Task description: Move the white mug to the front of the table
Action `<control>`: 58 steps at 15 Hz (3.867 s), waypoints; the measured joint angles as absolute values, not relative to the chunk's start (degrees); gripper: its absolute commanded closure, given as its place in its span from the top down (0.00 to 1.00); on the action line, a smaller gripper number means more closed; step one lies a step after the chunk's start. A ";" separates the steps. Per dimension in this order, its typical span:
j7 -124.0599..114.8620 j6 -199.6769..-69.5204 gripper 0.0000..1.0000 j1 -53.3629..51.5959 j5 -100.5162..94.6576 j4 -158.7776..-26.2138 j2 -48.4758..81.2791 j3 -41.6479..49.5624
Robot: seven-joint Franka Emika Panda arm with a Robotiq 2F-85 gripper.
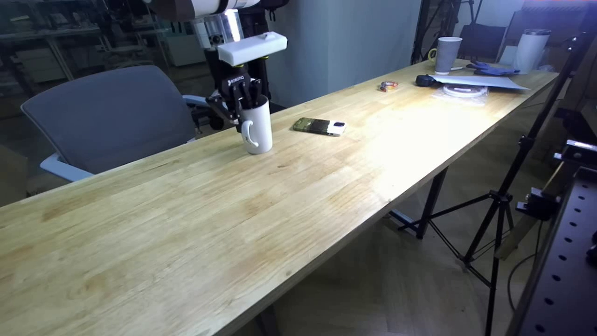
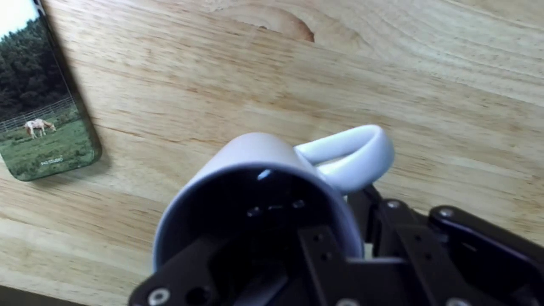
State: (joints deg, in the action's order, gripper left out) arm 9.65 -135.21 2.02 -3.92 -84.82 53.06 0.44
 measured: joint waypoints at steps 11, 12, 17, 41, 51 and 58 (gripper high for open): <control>10.61 -131.10 0.03 3.43 -3.03 -83.23 53.33 0.01; 10.49 -129.86 0.03 3.52 -3.03 -82.40 53.59 0.09; 9.57 -123.65 0.03 3.61 -3.10 -74.26 55.46 1.02; 6.88 -118.15 0.03 -0.48 -3.20 -83.56 47.36 0.50; 6.86 -124.93 0.03 -1.76 -3.26 -104.92 36.13 -0.35; 6.64 -129.44 0.03 -2.91 -3.37 -116.75 31.25 -0.46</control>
State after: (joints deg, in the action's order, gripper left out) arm 6.64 -129.44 -2.91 -3.37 -116.75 31.25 -0.46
